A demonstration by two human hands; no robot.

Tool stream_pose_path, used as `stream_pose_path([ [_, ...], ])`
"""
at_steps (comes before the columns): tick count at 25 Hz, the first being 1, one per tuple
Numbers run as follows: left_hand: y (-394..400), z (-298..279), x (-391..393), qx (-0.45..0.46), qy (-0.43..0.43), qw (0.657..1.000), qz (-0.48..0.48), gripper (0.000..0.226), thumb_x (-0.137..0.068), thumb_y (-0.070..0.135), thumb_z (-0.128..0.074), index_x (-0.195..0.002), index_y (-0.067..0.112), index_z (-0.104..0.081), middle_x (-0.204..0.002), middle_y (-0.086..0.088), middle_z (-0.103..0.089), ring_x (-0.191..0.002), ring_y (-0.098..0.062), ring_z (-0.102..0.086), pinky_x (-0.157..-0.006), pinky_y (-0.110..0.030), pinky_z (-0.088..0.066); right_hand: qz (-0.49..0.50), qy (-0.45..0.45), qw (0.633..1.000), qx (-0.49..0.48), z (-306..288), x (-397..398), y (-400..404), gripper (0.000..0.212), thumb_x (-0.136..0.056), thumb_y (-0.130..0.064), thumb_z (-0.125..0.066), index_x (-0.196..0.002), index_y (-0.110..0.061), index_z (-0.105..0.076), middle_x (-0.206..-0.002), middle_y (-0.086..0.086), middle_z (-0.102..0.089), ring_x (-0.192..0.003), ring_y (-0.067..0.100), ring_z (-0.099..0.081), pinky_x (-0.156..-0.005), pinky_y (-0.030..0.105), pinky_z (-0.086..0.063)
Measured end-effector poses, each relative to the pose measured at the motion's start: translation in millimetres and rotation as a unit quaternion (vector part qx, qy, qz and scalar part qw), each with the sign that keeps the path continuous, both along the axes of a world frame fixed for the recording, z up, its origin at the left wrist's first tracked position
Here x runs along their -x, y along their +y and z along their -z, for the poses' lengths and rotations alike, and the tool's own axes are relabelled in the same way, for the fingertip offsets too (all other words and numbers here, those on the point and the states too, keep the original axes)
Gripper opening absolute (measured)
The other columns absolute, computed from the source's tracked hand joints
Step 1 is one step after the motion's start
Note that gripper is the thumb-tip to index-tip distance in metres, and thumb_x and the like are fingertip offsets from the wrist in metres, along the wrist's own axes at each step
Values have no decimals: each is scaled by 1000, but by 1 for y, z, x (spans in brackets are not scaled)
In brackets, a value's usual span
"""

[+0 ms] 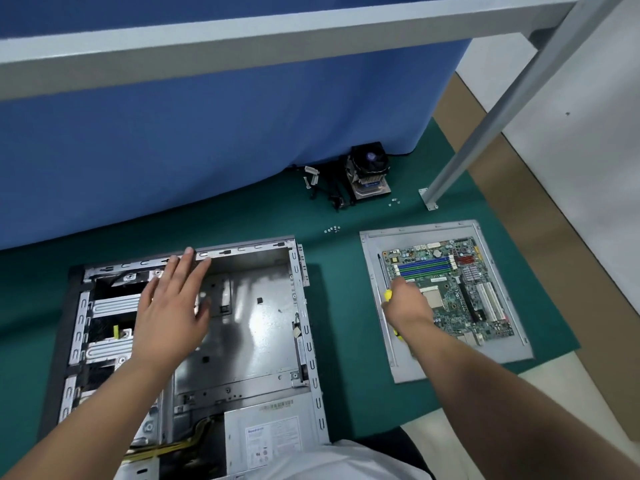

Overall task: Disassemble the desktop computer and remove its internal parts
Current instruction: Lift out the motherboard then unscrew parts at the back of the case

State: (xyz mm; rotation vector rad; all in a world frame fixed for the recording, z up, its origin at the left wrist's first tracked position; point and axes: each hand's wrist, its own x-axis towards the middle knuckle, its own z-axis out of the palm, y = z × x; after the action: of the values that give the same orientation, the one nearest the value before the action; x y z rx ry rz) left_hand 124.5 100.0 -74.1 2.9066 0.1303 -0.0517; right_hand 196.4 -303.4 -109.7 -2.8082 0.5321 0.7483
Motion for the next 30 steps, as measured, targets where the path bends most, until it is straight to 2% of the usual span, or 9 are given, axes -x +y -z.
stream_pose_path([
  [5, 6, 6, 34, 7, 5, 999, -33, 68, -89, 27, -60, -154, 29, -41, -171, 11, -14, -158, -21, -16, -124, -48, -16, -20, 9, 1000, 13, 11, 5, 3, 41, -96, -8, -58, -135, -9, -47, -134, 14, -52, -114, 35, -61, -79, 39, -47],
  [8, 3, 7, 38, 25, 0, 998, -53, 62, -85, 30, -53, -147, 29, -48, -171, 11, -16, -158, -19, -16, -124, -45, -15, -50, -3, 998, 27, 2, 7, 5, 46, -98, -25, -60, -140, -11, -46, -141, 14, -46, -127, 34, -50, -91, 41, -48],
  [11, 0, 5, 37, 37, -7, 996, -76, 67, -85, 18, -69, -148, 30, -47, -170, 14, -17, -157, -17, -17, -124, -46, -17, -72, -102, 987, -99, -28, 1, 40, 50, -102, -41, -56, -141, -10, -50, -143, 14, -47, -131, 33, -47, -106, 43, -44],
  [15, -6, -5, 45, 58, -10, 993, -105, 78, -85, 15, -72, -155, 27, -39, -171, 7, -19, -158, -20, -15, -124, -49, -16, -218, -192, 924, -247, -72, -8, 121, 57, -101, -39, -56, -151, -17, -42, -155, 4, -36, -139, 25, -41, -113, 42, -40],
  [18, -15, -10, 69, 71, 14, 987, -141, 86, -85, 16, -70, -159, 29, -29, -173, 6, -7, -159, -21, -5, -126, -50, -10, -354, -140, 912, -150, -78, -21, 159, 73, -100, -33, -58, -161, -20, -21, -170, -1, -12, -154, 23, -17, -123, 43, -25],
  [20, -20, -8, 92, 66, 35, 985, -154, 91, -83, 14, -72, -160, 24, -23, -173, 4, 1, -160, -21, 1, -128, -49, -7, -397, -103, 909, -68, -75, -38, 170, 77, -100, -26, -58, -163, -20, -13, -170, 0, -12, -157, 24, -11, -126, 43, -17],
  [24, -23, -4, 111, 43, 53, 984, -162, 117, -76, -9, -62, -164, 25, 6, -170, -4, 24, -158, -23, 14, -129, -45, -1, -416, -99, 904, 27, -73, -61, 188, 72, -81, 2, -59, -148, -15, -38, -139, 10, -53, -131, 31, -47, -106, 40, -37],
  [26, -23, -4, 112, 30, 56, 985, -159, 120, -75, -18, -52, -163, 27, 17, -168, -6, 26, -158, -23, 16, -129, -43, 0, -402, -114, 908, 30, -66, -60, 198, 60, -76, 8, -54, -132, -13, -46, -123, 11, -57, -113, 31, -52, -84, 38, -39],
  [30, -23, -7, 110, 14, 70, 986, -151, 122, -80, -16, -57, -160, 28, 24, -169, -6, 23, -157, -23, 16, -129, -41, 2, -385, -129, 913, 20, -65, -58, 198, 53, -76, 12, -50, -123, -11, -47, -114, 12, -56, -99, 30, -48, -71, 40, -37],
])
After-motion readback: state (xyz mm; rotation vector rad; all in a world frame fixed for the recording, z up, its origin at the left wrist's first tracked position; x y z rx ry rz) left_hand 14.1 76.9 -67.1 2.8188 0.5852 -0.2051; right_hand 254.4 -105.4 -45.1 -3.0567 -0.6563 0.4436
